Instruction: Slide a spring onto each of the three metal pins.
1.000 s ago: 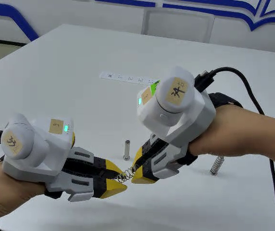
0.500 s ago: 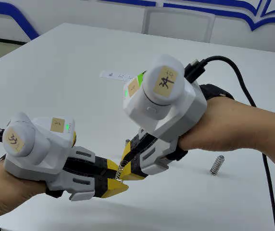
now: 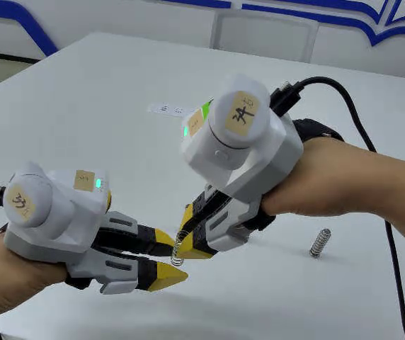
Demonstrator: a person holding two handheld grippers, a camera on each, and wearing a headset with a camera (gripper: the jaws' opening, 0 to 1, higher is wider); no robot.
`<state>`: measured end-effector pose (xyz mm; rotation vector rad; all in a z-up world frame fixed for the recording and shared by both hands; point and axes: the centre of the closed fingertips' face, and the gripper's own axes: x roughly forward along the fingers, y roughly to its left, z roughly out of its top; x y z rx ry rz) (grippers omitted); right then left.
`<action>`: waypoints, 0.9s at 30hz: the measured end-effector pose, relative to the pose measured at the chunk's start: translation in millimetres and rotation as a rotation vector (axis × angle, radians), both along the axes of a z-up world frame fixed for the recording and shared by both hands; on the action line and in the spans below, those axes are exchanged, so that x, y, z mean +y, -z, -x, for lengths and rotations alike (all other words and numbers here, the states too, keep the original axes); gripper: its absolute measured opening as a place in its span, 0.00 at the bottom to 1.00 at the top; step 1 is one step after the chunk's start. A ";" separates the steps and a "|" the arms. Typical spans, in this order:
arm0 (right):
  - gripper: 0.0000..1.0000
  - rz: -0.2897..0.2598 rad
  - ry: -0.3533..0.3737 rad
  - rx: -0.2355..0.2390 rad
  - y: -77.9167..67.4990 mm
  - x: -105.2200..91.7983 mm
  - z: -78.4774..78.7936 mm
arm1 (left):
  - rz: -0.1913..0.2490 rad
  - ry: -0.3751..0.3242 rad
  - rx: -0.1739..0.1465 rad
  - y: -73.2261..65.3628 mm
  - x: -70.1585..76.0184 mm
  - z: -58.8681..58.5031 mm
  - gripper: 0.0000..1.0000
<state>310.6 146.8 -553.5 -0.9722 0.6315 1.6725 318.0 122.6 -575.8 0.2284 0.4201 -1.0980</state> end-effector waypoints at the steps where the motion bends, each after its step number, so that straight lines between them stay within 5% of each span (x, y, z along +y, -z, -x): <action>1: 0.12 0.002 0.002 -0.001 0.2 -0.6 -0.7 | 0.003 -0.004 0.001 -0.8 1.1 -0.4 0.19; 14: 0.12 0.006 0.029 -0.010 0.4 -5.3 -12.0 | 0.027 -0.080 0.021 -4.2 19.2 -2.8 0.31; 27: 0.12 0.000 0.097 -0.029 -1.9 -12.1 -38.9 | 0.066 -0.165 0.038 -3.8 33.0 -3.4 0.45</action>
